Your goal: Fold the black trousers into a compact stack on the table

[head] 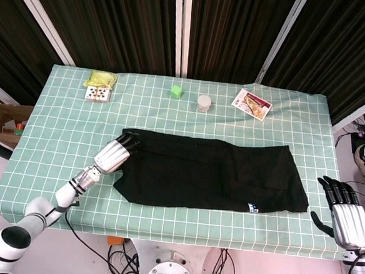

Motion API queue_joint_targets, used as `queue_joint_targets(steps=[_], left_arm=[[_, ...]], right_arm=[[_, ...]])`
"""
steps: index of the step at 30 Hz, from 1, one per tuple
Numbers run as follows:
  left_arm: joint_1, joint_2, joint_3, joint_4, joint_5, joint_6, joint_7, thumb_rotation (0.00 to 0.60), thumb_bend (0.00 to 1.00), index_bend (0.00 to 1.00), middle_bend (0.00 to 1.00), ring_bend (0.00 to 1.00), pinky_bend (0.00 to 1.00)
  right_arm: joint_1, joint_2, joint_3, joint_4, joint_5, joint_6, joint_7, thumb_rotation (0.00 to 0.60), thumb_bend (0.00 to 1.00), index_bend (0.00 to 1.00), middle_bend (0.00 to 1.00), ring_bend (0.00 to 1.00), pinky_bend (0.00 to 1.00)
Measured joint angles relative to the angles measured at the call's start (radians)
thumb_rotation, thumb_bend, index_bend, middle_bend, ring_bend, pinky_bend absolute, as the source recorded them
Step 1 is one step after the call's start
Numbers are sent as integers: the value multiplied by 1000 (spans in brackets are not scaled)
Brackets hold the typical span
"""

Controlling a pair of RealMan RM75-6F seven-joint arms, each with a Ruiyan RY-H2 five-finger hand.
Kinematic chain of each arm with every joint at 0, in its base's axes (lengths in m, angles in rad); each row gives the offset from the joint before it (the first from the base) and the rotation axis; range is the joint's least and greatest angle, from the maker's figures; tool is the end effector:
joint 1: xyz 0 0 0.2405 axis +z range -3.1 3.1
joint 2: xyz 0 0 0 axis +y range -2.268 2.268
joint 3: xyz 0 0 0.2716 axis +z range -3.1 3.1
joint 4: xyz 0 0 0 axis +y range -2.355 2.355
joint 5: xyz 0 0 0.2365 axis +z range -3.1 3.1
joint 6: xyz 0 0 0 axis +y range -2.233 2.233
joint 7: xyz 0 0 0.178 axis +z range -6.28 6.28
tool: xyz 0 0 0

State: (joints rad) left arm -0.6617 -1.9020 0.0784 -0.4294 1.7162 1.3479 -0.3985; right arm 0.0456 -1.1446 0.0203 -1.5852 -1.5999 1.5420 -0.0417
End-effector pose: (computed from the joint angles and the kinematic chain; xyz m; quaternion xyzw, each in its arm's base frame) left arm -0.2447 0.3939 -0.0685 -0.7879 -0.2050 -0.4460 0.3719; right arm -0.3291 -0.1979 0.1326 0.6182 -0.3571 0.3913 0.5806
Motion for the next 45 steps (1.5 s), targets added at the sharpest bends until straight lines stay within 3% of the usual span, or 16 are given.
queue_joint_targets(steps=[7,12,20,27,34,38,45], left_arm=[[68,111,-5,-85,-26,60,47,600,650,648,293,132,185],[125,239,-12,-184,-60,78,114,600,650,644,293,132,184],[214,436,-37,-351,-144,67,211,600,653,628,293,132,185],[222,527,-59,-530,-178,23,268,600,658,619,293,132,181],[150,618,-105,-853,-198,-84,388,600,665,618,285,132,178],[59,649,-154,-1049,-242,-221,534,600,668,618,281,132,176],[-140,587,-255,-1177,-435,-448,792,600,667,619,269,132,173]], right_arm=[[-8,-5,-3,9,-21,26,13,600,197,156,135,98,151],[-12,-13,-7,18,-39,42,23,600,197,156,135,98,146],[-21,-32,-12,42,-57,64,44,600,196,161,135,98,144],[-26,-43,-13,66,-59,75,70,600,196,166,135,98,141],[-31,-37,-12,75,-58,83,82,600,195,168,135,98,140],[-40,-30,-10,77,-51,94,92,600,193,171,135,98,140],[-50,-21,-11,84,-43,101,107,600,192,174,135,98,140]])
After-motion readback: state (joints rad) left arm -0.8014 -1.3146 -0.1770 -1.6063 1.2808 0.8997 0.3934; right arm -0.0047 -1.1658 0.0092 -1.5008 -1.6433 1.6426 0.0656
